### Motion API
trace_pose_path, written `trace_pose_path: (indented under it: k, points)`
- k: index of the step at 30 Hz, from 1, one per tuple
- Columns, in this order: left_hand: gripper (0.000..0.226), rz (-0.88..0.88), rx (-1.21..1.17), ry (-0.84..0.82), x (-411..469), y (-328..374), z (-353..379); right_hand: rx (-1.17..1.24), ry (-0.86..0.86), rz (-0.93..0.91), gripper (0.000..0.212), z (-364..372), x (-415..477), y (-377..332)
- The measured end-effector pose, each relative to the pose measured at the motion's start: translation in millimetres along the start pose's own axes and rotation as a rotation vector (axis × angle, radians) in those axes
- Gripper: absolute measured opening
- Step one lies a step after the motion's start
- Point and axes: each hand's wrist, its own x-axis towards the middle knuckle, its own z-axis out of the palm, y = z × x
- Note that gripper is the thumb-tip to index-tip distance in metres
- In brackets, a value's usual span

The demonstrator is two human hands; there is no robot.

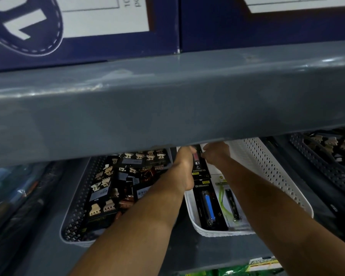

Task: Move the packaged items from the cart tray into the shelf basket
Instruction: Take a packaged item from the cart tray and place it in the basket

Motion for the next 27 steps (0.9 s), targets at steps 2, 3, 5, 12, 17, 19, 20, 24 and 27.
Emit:
trace_pose_path:
  k: [2,3,5,12,17,19,20,24,27]
  points:
    - [0.025,-0.007,0.004,0.019,5.7,-1.7,-2.0,-0.023,0.016,-0.009,0.019,-1.3,-0.9,-1.2]
    - [0.024,-0.007,0.009,0.013,7.4,-2.1,-1.8,-0.031,0.016,-0.007,0.02,-1.9,-1.2,-1.5]
    - [0.025,0.004,0.03,-0.014,6.6,-2.7,-1.0,-0.03,-0.003,-0.01,0.013,-3.1,-2.1,-1.9]
    - [0.028,0.06,-0.025,-0.046,-13.5,6.4,-3.0,0.015,0.017,-0.1,0.024,-28.6,-11.0,-5.6]
    - [0.022,0.164,-0.066,-0.09,-46.9,9.0,-20.4,0.271,0.055,-0.201,0.014,-56.4,-47.0,-12.5]
    - [0.019,0.259,0.002,-0.034,-69.6,-2.6,-39.6,0.322,0.09,-0.252,0.022,-62.0,-78.1,-19.4]
    - [0.014,0.319,0.036,0.016,-83.9,-11.0,-53.8,0.317,0.136,-0.315,0.022,-64.2,-98.2,-25.9]
    - [0.021,0.519,0.165,0.22,-154.5,-68.7,-146.9,0.488,0.142,-0.619,0.013,-59.3,-194.9,-64.4]
    - [0.024,0.526,0.052,0.341,-212.2,-126.0,-225.0,0.566,-0.014,-0.826,0.017,-46.7,-275.3,-97.1]
